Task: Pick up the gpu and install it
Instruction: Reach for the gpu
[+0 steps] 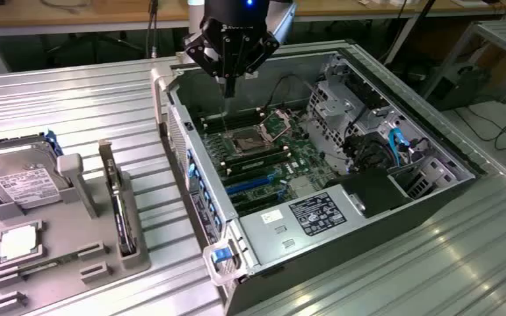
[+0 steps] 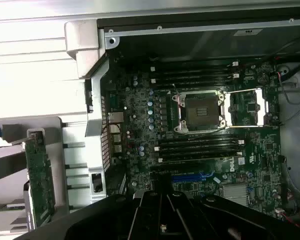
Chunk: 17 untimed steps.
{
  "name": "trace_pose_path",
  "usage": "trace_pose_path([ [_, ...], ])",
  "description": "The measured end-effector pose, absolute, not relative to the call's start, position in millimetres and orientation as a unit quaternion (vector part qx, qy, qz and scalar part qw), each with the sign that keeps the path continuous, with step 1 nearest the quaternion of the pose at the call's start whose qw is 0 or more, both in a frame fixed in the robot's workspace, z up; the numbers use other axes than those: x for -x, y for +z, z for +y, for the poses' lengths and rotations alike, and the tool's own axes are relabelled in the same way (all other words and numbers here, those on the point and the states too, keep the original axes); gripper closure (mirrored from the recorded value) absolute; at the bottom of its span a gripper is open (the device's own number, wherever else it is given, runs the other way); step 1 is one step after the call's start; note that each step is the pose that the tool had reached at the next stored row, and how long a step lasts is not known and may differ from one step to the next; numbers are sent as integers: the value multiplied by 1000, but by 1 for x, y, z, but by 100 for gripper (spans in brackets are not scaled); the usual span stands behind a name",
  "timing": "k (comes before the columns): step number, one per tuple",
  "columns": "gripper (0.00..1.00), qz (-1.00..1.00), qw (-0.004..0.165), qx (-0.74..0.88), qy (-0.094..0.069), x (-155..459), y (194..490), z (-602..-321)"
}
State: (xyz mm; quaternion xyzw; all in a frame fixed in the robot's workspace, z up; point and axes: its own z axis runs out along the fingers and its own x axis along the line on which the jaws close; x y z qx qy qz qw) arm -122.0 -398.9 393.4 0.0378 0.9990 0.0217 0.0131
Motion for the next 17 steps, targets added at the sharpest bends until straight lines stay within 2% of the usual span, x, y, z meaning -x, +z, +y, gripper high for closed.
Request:
trace_pose_path([
  [17,89,999,13,-38,22,136,393,-399],
])
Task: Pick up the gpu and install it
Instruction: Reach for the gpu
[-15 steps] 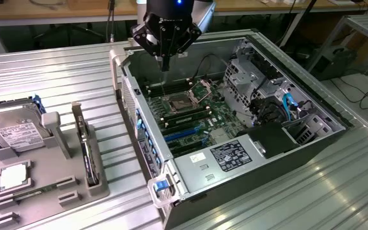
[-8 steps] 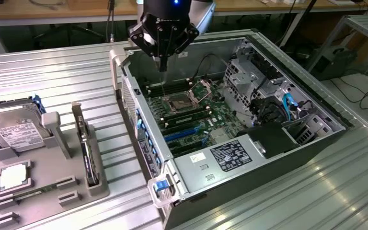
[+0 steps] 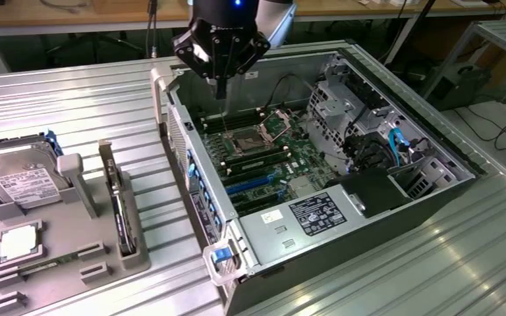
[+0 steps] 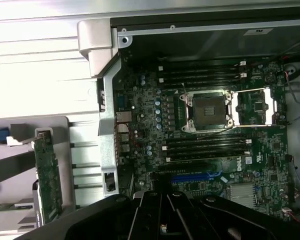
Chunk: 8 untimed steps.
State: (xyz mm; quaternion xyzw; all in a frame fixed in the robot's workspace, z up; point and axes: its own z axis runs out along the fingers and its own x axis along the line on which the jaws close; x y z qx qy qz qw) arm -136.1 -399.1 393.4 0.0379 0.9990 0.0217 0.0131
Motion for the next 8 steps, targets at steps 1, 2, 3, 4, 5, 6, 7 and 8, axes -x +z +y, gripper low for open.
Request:
trace_pose_path([
  [1,89,999,13,-38,22,137,393,-399],
  [2,89,999,13,-38,22,137,393,-399],
  [3,89,999,13,-38,22,138,393,-399],
  [4,89,999,13,-38,22,138,393,-399],
  [5,89,999,13,-38,22,139,393,-399],
  [6,89,999,13,-38,22,139,393,-399],
  [7,89,999,13,-38,22,140,393,-399],
  [8,89,999,13,-38,22,141,393,-399],
])
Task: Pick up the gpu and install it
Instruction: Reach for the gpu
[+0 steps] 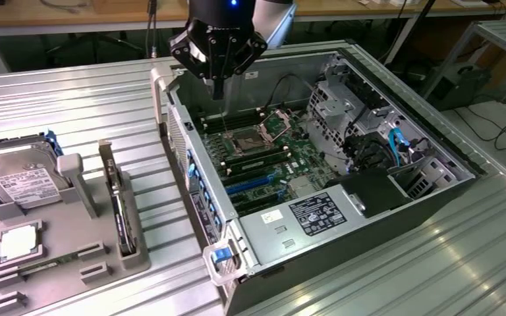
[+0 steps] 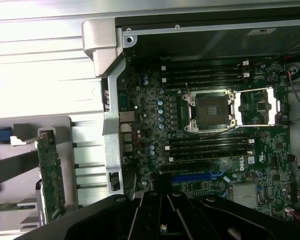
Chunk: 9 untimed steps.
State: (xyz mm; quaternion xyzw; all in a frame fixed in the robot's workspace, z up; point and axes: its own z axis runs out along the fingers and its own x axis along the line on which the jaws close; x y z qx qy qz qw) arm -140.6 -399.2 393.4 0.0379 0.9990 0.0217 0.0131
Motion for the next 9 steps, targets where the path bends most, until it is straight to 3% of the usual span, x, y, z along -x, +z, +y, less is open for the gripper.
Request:
trace_pose_path([
  [9,89,999,13,-38,22,146,393,-399],
])
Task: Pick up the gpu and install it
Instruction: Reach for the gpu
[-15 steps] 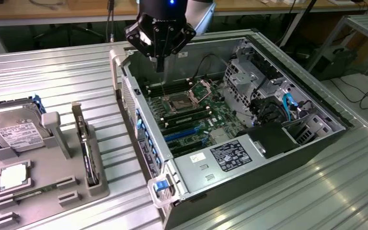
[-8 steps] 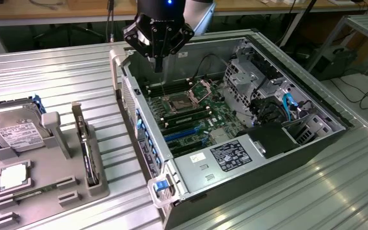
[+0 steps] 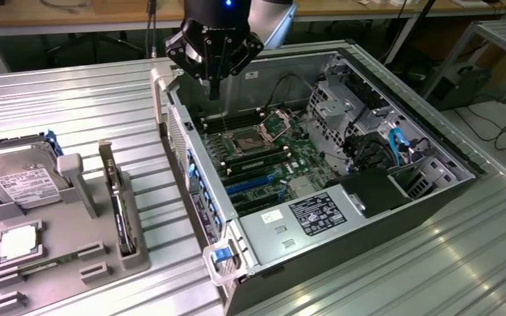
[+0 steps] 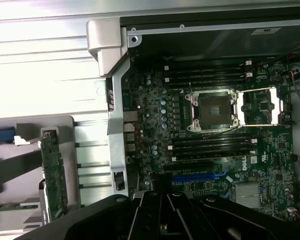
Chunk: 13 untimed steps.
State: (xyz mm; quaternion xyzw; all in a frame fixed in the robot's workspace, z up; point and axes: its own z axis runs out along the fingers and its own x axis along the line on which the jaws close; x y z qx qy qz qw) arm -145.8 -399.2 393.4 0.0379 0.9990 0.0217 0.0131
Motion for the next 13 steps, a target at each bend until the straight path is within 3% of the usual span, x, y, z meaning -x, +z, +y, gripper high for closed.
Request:
trace_pose_path([
  [13,89,999,13,-38,22,162,393,-399],
])
